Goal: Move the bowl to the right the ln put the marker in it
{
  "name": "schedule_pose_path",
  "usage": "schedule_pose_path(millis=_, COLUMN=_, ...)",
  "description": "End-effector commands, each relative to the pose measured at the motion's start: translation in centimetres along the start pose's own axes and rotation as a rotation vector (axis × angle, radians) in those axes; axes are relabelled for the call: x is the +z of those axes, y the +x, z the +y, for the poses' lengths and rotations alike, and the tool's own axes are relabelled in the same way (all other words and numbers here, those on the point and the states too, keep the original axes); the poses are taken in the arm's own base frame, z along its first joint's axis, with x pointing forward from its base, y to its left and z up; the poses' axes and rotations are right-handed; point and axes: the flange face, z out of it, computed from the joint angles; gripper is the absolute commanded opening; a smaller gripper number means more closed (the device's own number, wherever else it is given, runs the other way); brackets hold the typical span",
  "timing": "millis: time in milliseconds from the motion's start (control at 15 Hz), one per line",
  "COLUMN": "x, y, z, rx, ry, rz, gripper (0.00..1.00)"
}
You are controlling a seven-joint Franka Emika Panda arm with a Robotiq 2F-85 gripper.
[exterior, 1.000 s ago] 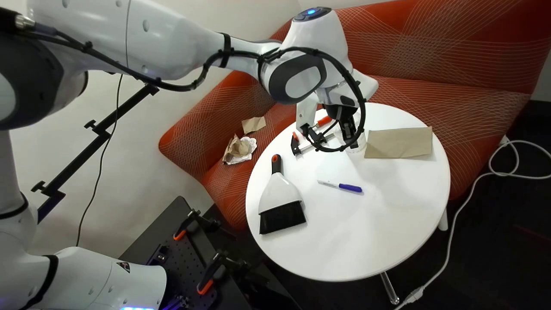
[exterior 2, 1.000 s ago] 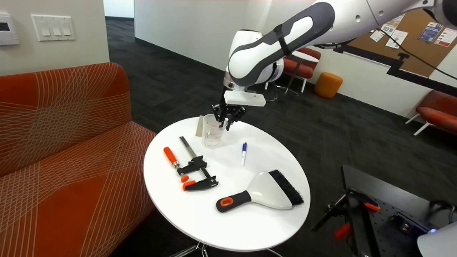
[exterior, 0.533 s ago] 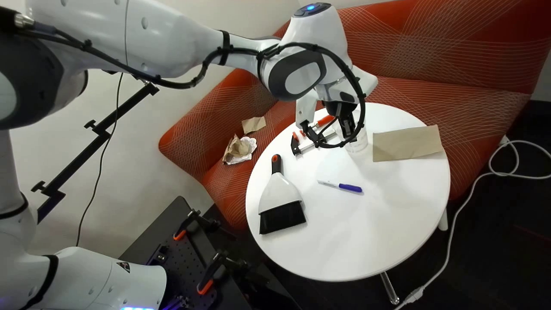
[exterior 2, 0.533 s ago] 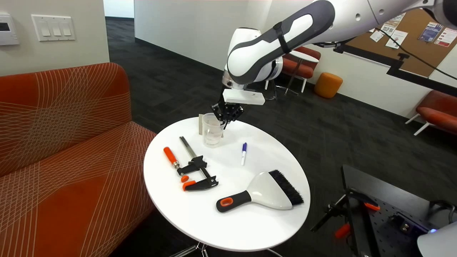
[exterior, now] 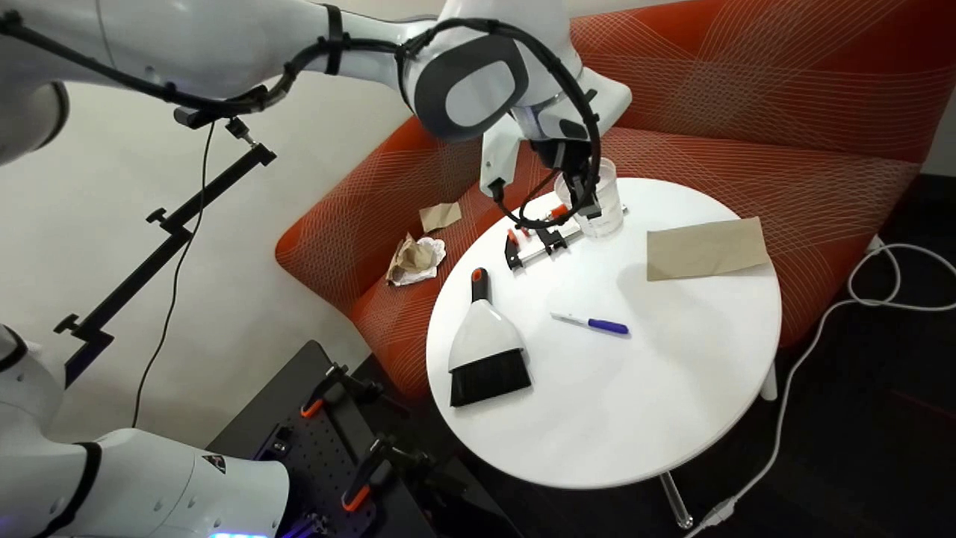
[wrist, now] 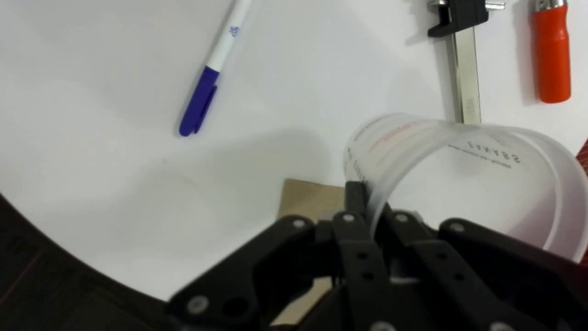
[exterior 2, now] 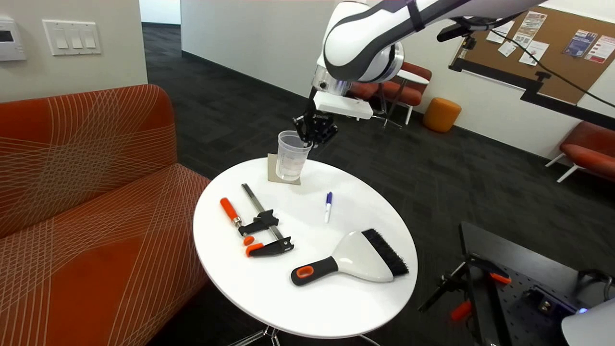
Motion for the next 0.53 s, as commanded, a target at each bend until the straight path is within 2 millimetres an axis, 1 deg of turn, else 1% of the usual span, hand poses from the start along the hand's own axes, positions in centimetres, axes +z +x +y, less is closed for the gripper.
schedule_pose_path(millis=0, x=-3.8, y=-1.0, z=3.6, rx=0.093, ry=0.018, rz=0.009, gripper=0.01)
schedule_pose_path(millis=67, x=-4.3, y=-0.8, z=4.7, rx=0.120, ry=0.021, rz=0.012, gripper=0.01)
schedule_pose_path(millis=200, x=-4.7, y=-0.1, z=6.9, rx=0.186, ry=0.019, rz=0.012, gripper=0.01)
schedule_pose_path(millis=333, x=-4.0, y=0.8, z=8.9, rx=0.256, ry=0.005, rz=0.014, gripper=0.01)
schedule_pose_path(millis=467, x=-2.9, y=1.6, z=10.7, rx=0.315, ry=-0.002, rz=0.013, gripper=0.01)
